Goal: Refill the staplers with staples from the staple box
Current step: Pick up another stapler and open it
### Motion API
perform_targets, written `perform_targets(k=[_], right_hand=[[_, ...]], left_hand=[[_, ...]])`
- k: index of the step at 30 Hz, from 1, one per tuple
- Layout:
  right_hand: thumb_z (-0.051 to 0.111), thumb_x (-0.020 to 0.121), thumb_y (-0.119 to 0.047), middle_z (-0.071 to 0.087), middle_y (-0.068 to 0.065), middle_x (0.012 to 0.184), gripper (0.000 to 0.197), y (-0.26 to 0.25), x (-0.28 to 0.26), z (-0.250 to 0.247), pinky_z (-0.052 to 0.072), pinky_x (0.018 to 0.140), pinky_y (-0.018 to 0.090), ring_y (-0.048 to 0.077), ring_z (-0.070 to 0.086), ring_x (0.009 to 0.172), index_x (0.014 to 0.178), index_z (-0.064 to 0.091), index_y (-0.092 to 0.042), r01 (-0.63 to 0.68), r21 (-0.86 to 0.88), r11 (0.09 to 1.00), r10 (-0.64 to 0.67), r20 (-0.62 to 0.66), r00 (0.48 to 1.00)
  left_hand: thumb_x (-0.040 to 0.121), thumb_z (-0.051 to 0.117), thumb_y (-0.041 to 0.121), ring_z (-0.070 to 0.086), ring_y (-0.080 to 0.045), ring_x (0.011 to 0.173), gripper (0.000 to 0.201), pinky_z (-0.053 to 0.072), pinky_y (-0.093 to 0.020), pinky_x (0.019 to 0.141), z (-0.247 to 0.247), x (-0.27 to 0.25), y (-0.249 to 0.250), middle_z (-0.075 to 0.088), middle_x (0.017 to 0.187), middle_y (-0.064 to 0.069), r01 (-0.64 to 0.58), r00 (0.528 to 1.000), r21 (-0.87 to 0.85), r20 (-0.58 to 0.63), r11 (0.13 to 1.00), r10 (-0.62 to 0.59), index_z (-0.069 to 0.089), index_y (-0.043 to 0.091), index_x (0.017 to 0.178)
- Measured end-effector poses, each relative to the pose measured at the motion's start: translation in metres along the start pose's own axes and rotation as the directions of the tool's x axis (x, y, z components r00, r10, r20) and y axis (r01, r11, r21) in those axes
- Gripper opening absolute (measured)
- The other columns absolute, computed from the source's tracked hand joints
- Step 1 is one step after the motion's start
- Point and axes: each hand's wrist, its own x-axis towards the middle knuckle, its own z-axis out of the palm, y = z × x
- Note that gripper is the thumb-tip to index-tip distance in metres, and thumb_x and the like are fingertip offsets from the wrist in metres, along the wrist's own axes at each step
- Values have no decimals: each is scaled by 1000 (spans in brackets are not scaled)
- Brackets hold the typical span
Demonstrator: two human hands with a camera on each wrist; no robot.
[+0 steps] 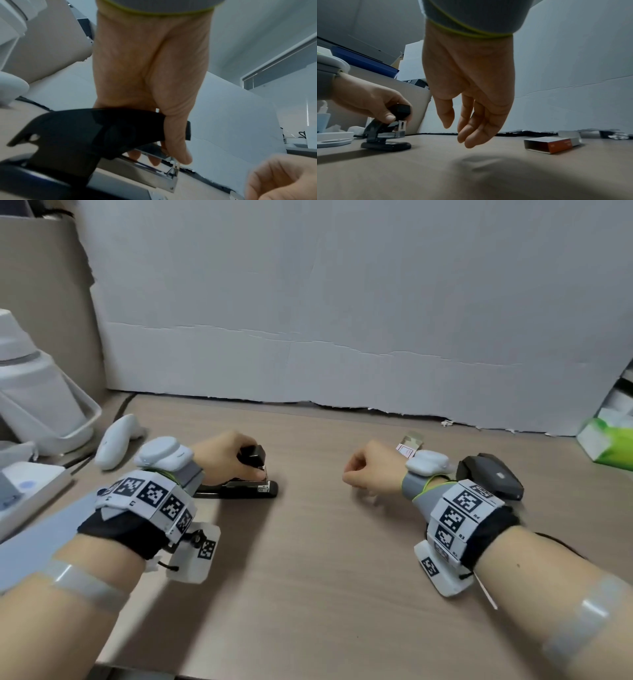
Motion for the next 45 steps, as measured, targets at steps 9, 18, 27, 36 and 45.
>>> perform_targets(k=[9,18,27,36,45], right_hand=[[75,79,-35,67,-3,99,41,-8,-3,3,57,72,33,12,63,73,116,63,-22,124,116,985,-124,-4,992],[74,75,-31,75,-3,89,23,20,-20,-26,54,86,41,16,69,88,97,73,-23,154,151,976,-121,-209,971],[75,81,-26,74,-1,99,29,29,-14,-27,44,79,22,13,66,93,109,73,-19,158,125,980,-118,-283,952],[78,79,-27,73,-1,95,28,31,-5,-31,47,77,23,14,67,88,105,74,-18,113,190,975,-66,-238,969],[79,79,-27,72,-1,94,26,28,-11,-31,49,79,25,15,67,90,103,74,-19,110,180,977,-68,-226,972]], left_hand=[[82,76,31,64,-18,84,24,50,-33,77,21,19,55,70,90,2,-219,974,-111,28,969,223,66,17,97],[80,75,25,55,-22,74,22,40,-30,64,52,59,127,63,80,-2,-276,958,45,95,960,271,63,11,92],[79,79,25,62,-14,104,50,50,-32,93,44,66,96,65,115,3,-222,967,-261,62,939,246,60,19,126],[98,54,6,60,-20,87,17,50,-28,80,59,68,21,64,101,-14,164,977,-720,211,674,-13,70,11,103],[93,56,-3,66,-16,80,29,57,-18,68,56,74,14,73,96,-10,217,956,-779,290,588,31,81,11,85]])
